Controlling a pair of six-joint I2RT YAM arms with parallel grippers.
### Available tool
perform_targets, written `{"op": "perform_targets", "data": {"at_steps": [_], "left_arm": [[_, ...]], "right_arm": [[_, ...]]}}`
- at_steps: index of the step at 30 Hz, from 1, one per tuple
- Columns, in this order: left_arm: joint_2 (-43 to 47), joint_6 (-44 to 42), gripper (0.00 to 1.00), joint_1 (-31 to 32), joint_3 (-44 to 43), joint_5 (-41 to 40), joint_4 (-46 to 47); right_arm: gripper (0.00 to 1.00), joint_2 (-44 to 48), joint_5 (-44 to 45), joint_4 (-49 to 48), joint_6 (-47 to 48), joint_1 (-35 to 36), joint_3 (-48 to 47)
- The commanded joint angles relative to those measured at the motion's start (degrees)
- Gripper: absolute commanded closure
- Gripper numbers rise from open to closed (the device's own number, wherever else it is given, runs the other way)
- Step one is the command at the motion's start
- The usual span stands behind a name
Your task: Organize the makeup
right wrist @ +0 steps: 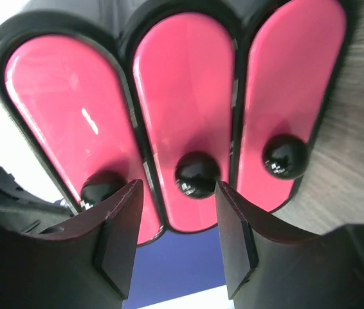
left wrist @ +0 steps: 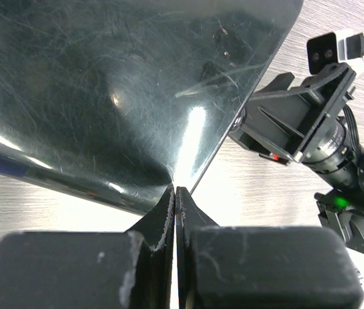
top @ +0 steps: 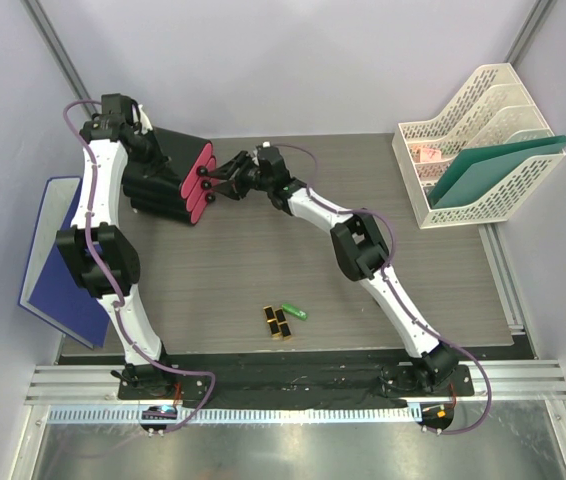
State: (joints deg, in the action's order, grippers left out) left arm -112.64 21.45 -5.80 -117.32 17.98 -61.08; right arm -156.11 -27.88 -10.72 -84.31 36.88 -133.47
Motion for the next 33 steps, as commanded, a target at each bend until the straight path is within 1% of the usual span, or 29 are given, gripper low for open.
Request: {"op": "perform_targets", "data": {"at_steps": [1, 9, 16, 23, 26, 27, 28, 29, 31, 33], "left_arm": [[1.02, -1.41, 1.0, -0.09, -2.3, -0.22, -0.18], [0.75, -1.41, 1.0, -0.26, -2.3, -0.22, -0.27], [0.67, -1.5, 1.0, -0.26, -2.04, -0.31, -0.36], [0.67, -1.59, 1.0, -0.35, -1.95, -0.4, -0.36], [0.75, -1.68, 1.0, -0.26, -1.86, -0.49, -0.44], [0.75, -1.68, 1.0, -0.26, -1.86, -0.4, -0.53], [0.75, -1.68, 1.0, -0.35, -1.86, -0.49, -0.53], [0.75, -1.68, 1.0, -0.35, -1.86, -0.57, -0.45], [0.84, -1.68, 1.0, -0.35, -1.69, -0.49, -0.53], [0.93, -1.68, 1.0, -0.26, -1.77, -0.49, -0.44]], "right_arm": [[0.47, -1.04, 1.34, -2.02, -1.64, 0.12, -3.29], [0.5, -1.74, 1.6, -2.11, -1.73, 0.38, -2.58], [0.53, -4.63, 2.13, -1.5, -3.31, 1.43, -6.27], [0.56, -5.52, 2.92, -1.41, -3.49, 2.4, -6.54], [0.65, -6.13, 3.27, -1.41, -3.93, 2.32, -7.24], [0.72, -6.22, 3.18, -1.41, -4.02, 2.4, -7.33], [0.78, -6.22, 3.09, -1.5, -4.1, 2.4, -7.42], [0.88, -6.22, 2.75, -1.32, -4.02, 2.49, -7.33], [0.98, -6.05, 2.39, -0.88, -3.23, 2.58, -7.24], [0.99, -4.99, 1.95, 0.6, -1.13, 2.67, -6.89]]}}
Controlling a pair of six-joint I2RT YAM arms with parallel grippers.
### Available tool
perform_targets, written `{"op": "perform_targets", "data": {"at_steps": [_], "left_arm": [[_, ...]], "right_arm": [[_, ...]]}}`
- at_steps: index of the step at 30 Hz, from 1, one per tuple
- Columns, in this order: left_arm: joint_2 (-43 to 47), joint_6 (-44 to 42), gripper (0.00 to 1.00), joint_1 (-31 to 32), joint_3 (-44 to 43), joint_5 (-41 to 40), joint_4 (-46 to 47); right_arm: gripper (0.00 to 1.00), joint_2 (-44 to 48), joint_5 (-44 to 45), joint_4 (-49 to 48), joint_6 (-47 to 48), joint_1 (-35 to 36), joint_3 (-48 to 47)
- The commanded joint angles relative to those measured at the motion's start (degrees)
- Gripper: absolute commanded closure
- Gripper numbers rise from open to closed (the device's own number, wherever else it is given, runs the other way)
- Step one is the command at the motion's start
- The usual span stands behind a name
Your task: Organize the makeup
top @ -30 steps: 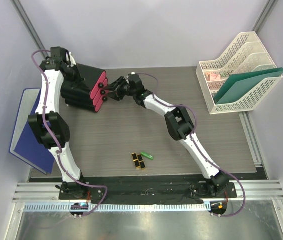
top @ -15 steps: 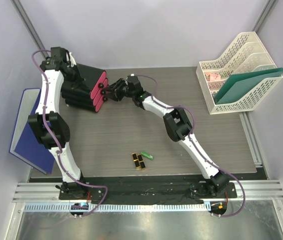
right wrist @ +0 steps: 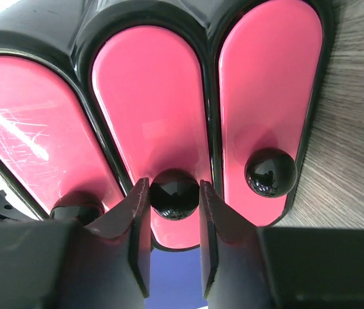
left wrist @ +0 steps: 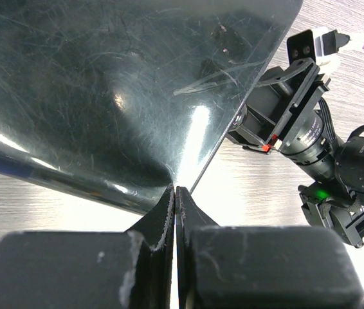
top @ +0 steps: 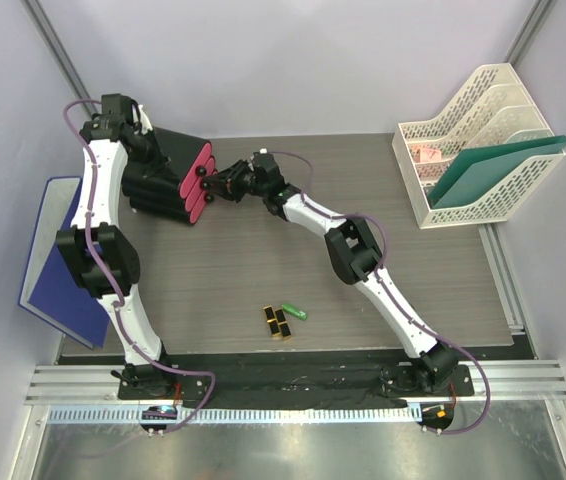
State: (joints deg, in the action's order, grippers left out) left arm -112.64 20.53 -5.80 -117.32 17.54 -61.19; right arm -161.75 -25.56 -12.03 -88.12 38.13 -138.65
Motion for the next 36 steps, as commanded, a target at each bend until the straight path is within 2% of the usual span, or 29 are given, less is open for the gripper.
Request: {"op": "perform_targets", "data": {"at_steps": [1, 10, 18, 28, 36], "left_arm": [[0.93, -0.76, 1.0, -0.35, -1.77, -0.22, -0.33], [2.69, -0.67, 1.0, -0.35, -0.9, -0.05, -0.16], [5.23, -0.93, 1.0, -0.26, 1.65, -1.19, -0.42], [6.91, -1.02, 1.0, -0.26, 3.59, -1.63, -0.68], [6.03, -1.02, 1.0, -0.26, 3.41, -1.46, -0.69]], "right_arm": [[0.99, 1.08, -0.45, 2.45, 3.38, 1.51, -1.19], [0.99, 7.76, -2.3, 7.46, 11.38, 2.65, 4.35], [0.99, 10.4, -3.88, 8.25, 12.61, 4.15, 7.69], [0.99, 19.36, -3.71, 5.71, 14.73, 4.41, 24.11], [0.99, 24.9, -3.79, 2.54, 14.82, 3.36, 32.65]]}}
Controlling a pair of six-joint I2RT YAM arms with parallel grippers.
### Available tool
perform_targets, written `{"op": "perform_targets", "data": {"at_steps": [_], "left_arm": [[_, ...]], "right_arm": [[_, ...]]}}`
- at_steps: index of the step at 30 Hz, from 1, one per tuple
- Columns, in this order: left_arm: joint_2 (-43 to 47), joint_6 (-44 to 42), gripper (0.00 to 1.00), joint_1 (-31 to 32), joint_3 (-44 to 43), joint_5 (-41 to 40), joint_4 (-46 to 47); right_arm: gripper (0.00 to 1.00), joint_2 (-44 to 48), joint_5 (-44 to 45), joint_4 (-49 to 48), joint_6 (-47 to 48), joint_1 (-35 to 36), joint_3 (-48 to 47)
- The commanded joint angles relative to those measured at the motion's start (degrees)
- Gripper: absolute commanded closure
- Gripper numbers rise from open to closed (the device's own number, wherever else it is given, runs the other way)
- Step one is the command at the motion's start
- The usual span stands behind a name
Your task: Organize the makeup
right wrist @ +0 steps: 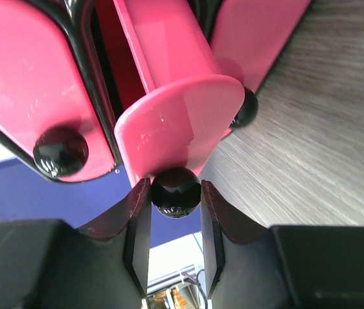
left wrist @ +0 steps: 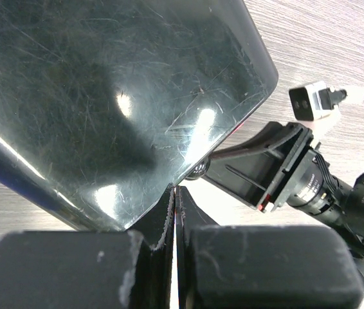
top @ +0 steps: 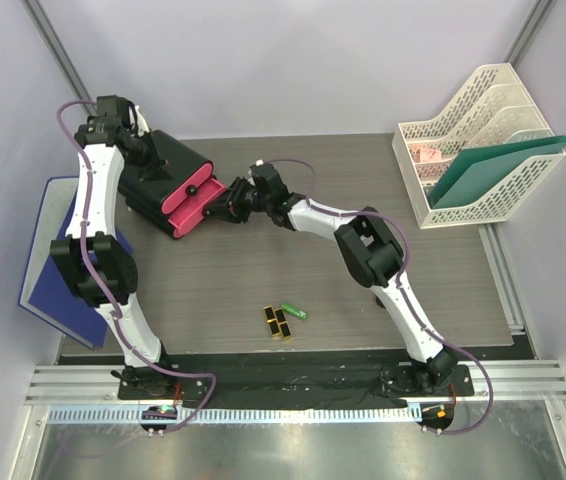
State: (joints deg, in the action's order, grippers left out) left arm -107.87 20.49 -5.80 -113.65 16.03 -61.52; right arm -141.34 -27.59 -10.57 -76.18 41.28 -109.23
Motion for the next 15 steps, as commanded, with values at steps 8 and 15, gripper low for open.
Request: {"op": "perform_targets", "data": {"at_steps": [8, 15], "left_arm": [[-1.11, -0.89, 1.0, -0.18, -1.58, -0.74, -1.59], [-2.08, -0.98, 1.0, -0.26, -2.28, -1.44, -2.03]], "right_arm": [[0.99, 10.46, -1.85, 0.11, 4.02, -0.58, 10.7], [0.99, 12.57, -2.55, 0.46, 4.81, -0.76, 13.59]]}}
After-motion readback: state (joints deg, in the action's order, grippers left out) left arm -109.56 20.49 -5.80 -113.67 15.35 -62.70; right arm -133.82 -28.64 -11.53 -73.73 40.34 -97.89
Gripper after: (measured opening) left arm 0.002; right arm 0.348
